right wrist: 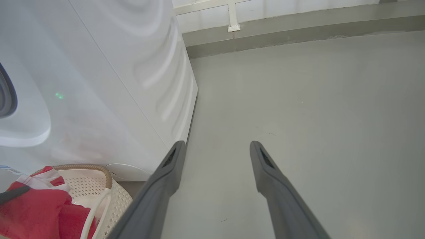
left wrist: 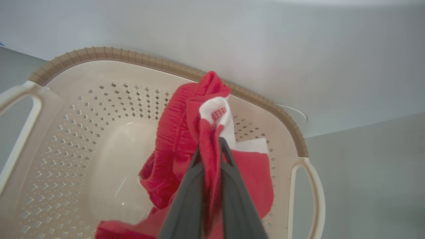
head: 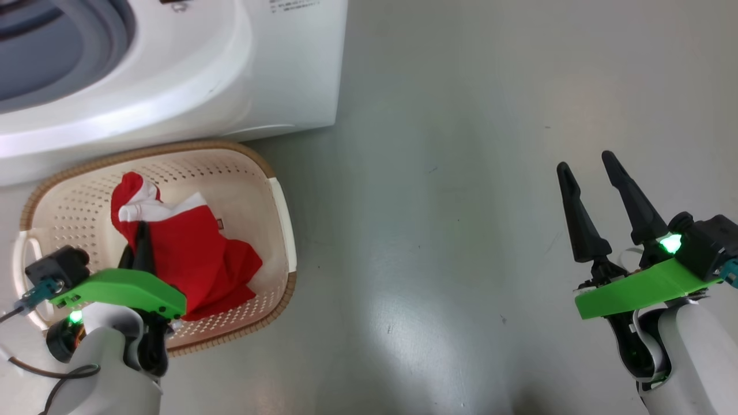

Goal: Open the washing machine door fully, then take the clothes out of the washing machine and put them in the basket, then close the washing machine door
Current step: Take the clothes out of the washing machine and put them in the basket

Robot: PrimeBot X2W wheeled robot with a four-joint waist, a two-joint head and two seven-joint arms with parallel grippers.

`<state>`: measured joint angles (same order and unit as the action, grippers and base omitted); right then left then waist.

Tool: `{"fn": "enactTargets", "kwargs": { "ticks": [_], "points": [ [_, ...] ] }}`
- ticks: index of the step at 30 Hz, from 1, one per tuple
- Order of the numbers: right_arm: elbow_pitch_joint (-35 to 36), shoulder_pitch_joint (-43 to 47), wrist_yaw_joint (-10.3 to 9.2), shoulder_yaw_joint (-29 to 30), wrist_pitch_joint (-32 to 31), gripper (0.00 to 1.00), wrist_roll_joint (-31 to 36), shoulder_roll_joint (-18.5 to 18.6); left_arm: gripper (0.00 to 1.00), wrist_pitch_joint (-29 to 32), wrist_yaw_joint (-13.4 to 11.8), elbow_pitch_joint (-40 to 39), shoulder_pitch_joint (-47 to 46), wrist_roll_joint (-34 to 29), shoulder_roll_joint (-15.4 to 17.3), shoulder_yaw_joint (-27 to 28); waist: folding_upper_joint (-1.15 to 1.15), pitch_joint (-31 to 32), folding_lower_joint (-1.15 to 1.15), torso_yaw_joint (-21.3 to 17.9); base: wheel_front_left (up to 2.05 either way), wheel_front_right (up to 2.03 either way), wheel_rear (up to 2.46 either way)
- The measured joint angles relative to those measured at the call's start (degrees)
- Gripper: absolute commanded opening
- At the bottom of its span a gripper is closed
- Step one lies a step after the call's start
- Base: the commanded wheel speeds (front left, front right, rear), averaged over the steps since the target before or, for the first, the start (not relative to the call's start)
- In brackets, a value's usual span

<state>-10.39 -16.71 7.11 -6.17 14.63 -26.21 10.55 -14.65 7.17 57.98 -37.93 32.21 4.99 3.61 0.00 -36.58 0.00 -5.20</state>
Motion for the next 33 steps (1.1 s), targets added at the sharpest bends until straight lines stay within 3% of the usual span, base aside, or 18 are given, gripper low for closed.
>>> {"fn": "enactTargets", "kwargs": {
  "ticks": [1,5,7,8,19,33],
  "points": [
    [0.03,-0.15,0.0,0.01,0.0,1.0,0.0,0.0,0.16,0.0,0.0,0.24,-0.2,-0.03,0.01,0.07,0.0,-0.25,0.0,-0.05,0.0,0.0,0.0],
    [0.02,-0.21,0.0,0.0,0.0,1.0,0.0,0.03,0.45,0.0,0.0,1.2,-0.92,-0.49,0.0,0.13,0.0,-0.58,0.0,-0.19,0.0,0.0,0.0],
    [0.02,-0.22,0.0,0.01,0.0,1.0,0.01,0.07,0.87,0.0,0.0,1.41,-1.43,-0.51,-0.01,0.22,0.0,-0.57,0.0,-0.19,0.0,0.0,0.0],
    [0.02,-0.22,0.0,0.0,0.0,1.0,0.01,0.07,0.98,0.0,0.0,1.54,-1.64,-0.54,0.0,0.31,0.0,-0.55,0.0,-0.18,0.0,0.0,0.0],
    [-0.02,-0.25,0.0,-0.01,0.0,1.0,0.97,0.15,1.0,0.0,0.0,1.34,-2.11,-0.99,-0.41,0.79,0.0,0.75,0.0,0.27,0.0,0.0,0.0],
    [-1.81,0.21,0.0,-0.37,0.0,1.0,0.96,0.19,1.0,0.0,0.0,-10.73,5.92,-4.55,-0.96,2.3,0.0,7.37,0.0,1.29,0.0,0.0,0.0]
  ]
}}
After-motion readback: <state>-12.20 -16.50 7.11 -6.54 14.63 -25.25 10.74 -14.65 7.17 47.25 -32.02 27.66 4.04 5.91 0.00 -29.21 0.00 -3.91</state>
